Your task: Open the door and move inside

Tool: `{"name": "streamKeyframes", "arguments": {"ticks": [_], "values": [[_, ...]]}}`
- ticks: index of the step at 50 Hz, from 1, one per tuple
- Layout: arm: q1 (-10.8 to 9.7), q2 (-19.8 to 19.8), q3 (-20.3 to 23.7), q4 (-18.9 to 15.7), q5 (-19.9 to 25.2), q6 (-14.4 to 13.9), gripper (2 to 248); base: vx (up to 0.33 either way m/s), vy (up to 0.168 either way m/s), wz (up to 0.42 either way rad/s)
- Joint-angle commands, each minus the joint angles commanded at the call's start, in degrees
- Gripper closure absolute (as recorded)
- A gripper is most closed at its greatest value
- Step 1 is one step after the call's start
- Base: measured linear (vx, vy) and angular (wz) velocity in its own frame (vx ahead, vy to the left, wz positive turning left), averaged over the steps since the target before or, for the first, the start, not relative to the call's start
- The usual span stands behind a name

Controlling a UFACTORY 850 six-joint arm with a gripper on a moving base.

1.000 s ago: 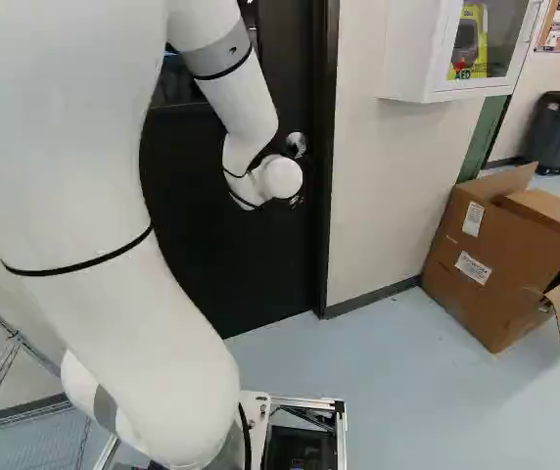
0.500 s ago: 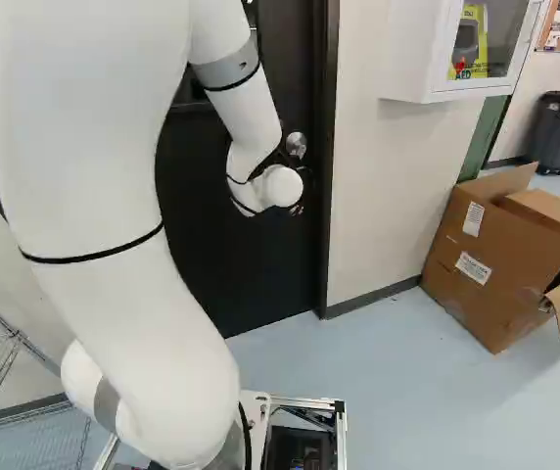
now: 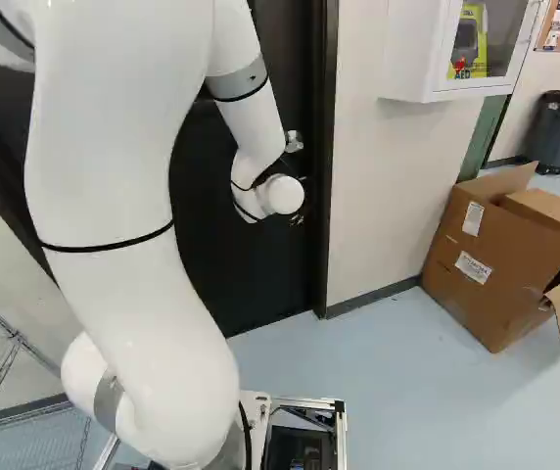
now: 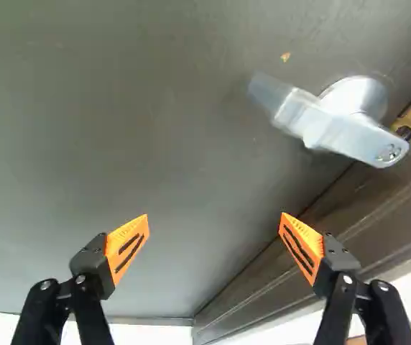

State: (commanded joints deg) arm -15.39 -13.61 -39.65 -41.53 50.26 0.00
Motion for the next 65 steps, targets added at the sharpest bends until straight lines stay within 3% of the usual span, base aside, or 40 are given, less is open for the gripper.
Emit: {"name": "streamKeyframes", "arguments": {"ticks": [27,50,65], "values": [[0.2,-1.3,-0.1,0.0,0.0,0.0,3,0.000,0.000,0.000],[2.3,-2.5,-1.6,0.0,0.0,0.0,3,0.000,0.000,0.000],[3.7,-5.3,-4.9,0.0,0.0,0.0,3,0.000,0.000,0.000]]}}
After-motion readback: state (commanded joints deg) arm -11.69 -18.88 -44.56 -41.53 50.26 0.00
